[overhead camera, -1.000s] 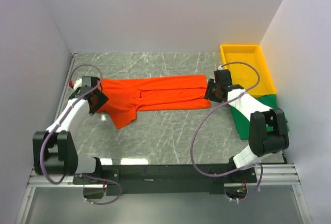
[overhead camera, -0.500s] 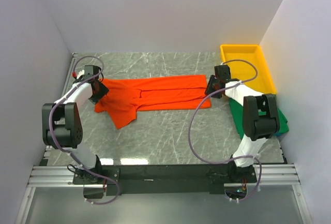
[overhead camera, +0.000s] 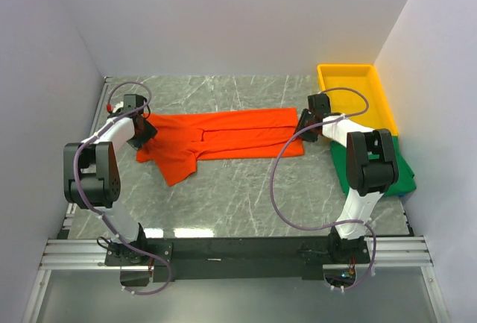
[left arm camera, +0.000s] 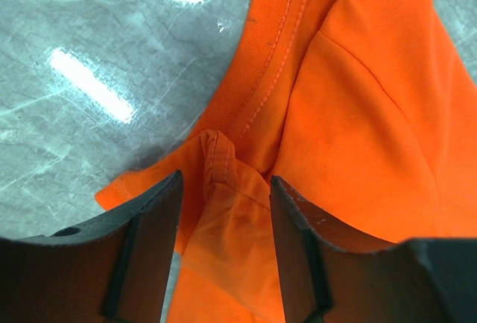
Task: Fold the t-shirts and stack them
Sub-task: Grab the side of the flattened tshirt closest away from the robot with both arms
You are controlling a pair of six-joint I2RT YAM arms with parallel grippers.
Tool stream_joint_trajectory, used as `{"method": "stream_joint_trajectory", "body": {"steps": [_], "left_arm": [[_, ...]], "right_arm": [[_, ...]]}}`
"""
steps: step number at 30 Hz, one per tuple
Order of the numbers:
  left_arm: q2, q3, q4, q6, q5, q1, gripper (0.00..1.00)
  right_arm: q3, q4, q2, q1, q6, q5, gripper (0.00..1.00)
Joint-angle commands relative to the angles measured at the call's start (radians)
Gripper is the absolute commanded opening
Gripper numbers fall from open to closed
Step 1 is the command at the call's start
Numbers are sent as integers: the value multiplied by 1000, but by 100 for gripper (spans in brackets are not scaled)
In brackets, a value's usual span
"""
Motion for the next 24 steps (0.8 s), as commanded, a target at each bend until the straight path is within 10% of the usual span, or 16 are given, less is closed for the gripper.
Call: {"method": "stream_joint_trajectory", "body": {"steps": [1,24], "left_arm": [[-6,41,7,14,-25,5,56],[2,29,15,26,-22,7,53]], "right_arm": [[46,28,-18,-7,17,4,43],[80,-8,-4,-7,46,7,30]]}}
